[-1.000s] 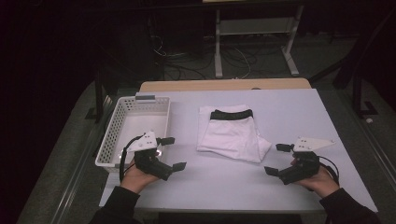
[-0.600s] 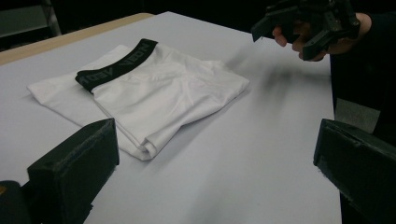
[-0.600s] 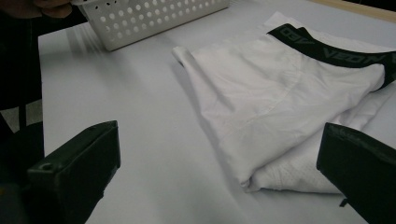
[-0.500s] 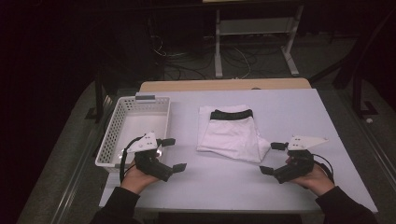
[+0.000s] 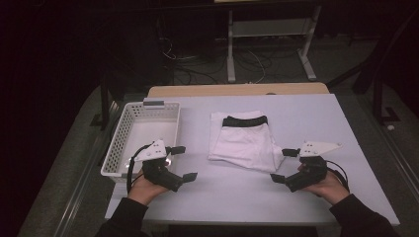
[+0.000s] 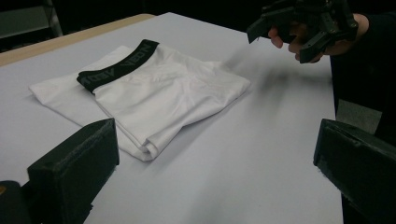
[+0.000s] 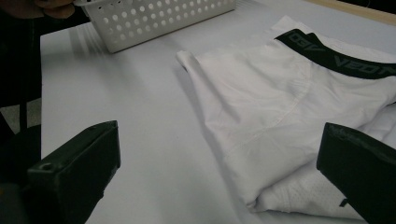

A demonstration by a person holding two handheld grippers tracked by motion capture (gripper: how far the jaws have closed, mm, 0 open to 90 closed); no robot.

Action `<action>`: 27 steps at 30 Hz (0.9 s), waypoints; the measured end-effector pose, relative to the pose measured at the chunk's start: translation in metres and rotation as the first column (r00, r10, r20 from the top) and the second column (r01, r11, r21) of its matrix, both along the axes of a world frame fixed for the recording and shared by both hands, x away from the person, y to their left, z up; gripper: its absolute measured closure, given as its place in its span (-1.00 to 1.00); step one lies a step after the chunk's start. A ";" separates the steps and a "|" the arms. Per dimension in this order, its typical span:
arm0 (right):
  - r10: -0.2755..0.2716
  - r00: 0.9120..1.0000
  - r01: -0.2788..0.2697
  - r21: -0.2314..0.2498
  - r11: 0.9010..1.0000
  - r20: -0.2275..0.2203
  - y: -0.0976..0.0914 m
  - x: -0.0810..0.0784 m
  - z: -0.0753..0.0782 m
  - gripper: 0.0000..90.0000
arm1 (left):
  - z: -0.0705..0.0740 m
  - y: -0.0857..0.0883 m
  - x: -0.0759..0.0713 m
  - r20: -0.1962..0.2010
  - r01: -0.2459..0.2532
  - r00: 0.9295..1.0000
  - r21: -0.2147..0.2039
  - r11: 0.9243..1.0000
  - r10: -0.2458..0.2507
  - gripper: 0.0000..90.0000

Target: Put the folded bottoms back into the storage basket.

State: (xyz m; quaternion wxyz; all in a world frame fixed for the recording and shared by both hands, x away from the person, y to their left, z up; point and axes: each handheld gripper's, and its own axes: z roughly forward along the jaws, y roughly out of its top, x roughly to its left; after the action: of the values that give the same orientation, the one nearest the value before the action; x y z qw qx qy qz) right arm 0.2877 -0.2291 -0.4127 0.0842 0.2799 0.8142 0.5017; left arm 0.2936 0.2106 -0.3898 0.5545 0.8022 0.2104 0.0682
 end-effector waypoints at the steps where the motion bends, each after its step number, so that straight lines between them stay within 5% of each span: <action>1: 0.001 1.000 -0.001 -0.002 1.000 -0.001 0.000 0.001 0.000 -1.00 | 0.000 0.000 0.000 0.001 0.001 1.000 0.002 1.000 -0.001 -1.00; 27: 0.015 1.000 -0.015 -0.008 1.000 -0.009 0.012 0.016 0.003 -1.00 | 0.000 0.000 0.000 0.000 -0.008 1.000 0.000 1.000 0.008 -1.00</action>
State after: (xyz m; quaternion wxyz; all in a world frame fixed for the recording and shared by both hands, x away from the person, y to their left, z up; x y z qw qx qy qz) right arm 0.3032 -0.2170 -0.4097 0.0777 0.2757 0.8188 0.4975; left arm 0.2937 0.2109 -0.3900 0.5541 0.8015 0.2137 0.0704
